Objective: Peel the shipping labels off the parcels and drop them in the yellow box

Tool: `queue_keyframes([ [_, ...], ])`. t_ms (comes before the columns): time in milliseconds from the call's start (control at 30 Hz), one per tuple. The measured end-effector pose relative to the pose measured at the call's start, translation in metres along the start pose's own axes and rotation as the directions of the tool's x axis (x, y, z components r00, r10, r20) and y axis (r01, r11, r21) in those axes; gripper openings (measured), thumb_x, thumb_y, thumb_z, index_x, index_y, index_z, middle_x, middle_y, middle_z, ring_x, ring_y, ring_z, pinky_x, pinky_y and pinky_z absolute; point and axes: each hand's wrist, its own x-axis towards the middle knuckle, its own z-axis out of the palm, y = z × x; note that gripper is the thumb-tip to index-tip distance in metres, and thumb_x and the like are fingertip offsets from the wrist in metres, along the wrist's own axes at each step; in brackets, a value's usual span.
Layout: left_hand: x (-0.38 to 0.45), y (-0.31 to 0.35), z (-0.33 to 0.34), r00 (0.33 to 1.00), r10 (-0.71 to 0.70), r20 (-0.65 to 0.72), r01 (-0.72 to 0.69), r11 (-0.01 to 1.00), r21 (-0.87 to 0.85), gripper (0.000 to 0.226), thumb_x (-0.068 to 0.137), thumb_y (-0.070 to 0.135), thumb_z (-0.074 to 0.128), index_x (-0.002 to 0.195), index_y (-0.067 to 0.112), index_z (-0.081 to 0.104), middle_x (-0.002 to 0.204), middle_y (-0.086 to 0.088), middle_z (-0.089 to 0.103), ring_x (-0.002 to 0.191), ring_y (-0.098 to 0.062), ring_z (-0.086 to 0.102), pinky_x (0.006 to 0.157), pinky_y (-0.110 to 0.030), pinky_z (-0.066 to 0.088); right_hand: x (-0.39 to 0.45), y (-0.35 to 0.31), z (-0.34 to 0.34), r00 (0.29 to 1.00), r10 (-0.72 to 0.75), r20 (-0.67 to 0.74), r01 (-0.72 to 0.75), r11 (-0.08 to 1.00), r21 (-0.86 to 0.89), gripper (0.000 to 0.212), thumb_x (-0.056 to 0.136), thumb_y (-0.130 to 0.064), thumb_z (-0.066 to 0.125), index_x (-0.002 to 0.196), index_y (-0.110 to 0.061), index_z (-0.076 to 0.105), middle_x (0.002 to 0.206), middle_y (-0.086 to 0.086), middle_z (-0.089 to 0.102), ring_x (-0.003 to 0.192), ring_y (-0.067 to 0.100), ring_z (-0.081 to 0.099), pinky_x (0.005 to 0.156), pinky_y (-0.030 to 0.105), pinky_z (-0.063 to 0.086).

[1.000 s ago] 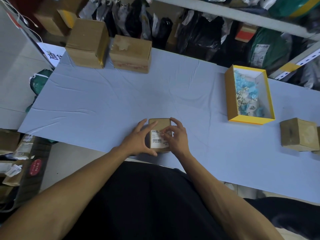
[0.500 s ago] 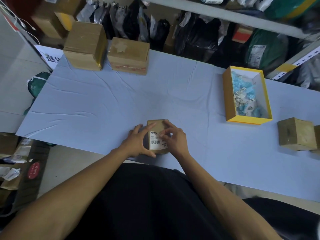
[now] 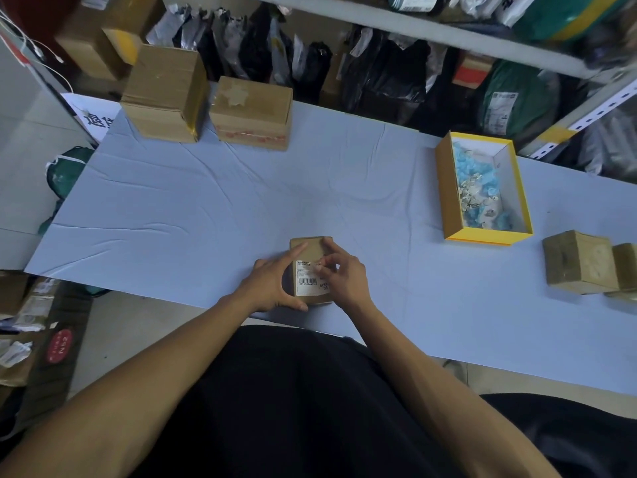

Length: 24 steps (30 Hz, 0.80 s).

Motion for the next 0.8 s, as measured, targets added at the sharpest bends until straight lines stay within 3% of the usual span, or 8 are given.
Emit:
queue_keyframes([
  [100, 0.0, 0.0004, 0.0002, 1.0, -0.003, 0.003, 0.003, 1.0, -0.001, 0.126, 0.057, 0.05, 0.088, 0.145, 0.06, -0.001, 0.15, 0.008, 0.039, 0.134, -0.028, 0.027, 0.104, -0.042, 0.038, 0.0002, 0.0003, 0.0003, 1.0, 0.008, -0.002, -0.008, 1.0, -0.019, 0.01, 0.084, -0.01, 0.069, 0.081, 0.0, 0.071, 0.144, -0.008, 0.051, 0.087, -0.003, 0.055, 0.062, 0.0, 0.037],
  [400, -0.0009, 0.0, 0.0005, 1.0, -0.002, 0.0, 0.002, 1.0, -0.012, 0.127, 0.056, 0.051, 0.088, 0.145, 0.061, -0.001, 0.147, 0.007, 0.042, 0.133, -0.028, 0.028, 0.105, -0.044, 0.04, -0.0023, -0.0006, 0.0019, 0.999, 0.038, 0.013, -0.038, 0.999, 0.019, 0.013, 0.086, -0.003, 0.064, 0.081, 0.008, 0.067, 0.147, -0.003, 0.048, 0.076, -0.026, 0.05, 0.061, 0.002, 0.038],
  [800, -0.0025, -0.0005, 0.0002, 1.0, 0.006, 0.005, -0.006, 1.0, -0.019, 0.126, 0.057, 0.05, 0.088, 0.146, 0.059, 0.0, 0.148, 0.005, 0.043, 0.134, -0.029, 0.028, 0.106, -0.045, 0.039, -0.0034, -0.0002, 0.0035, 0.998, 0.065, 0.008, -0.065, 0.997, 0.042, 0.013, 0.086, -0.006, 0.065, 0.083, 0.007, 0.066, 0.148, -0.006, 0.047, 0.073, -0.028, 0.051, 0.061, 0.003, 0.039],
])
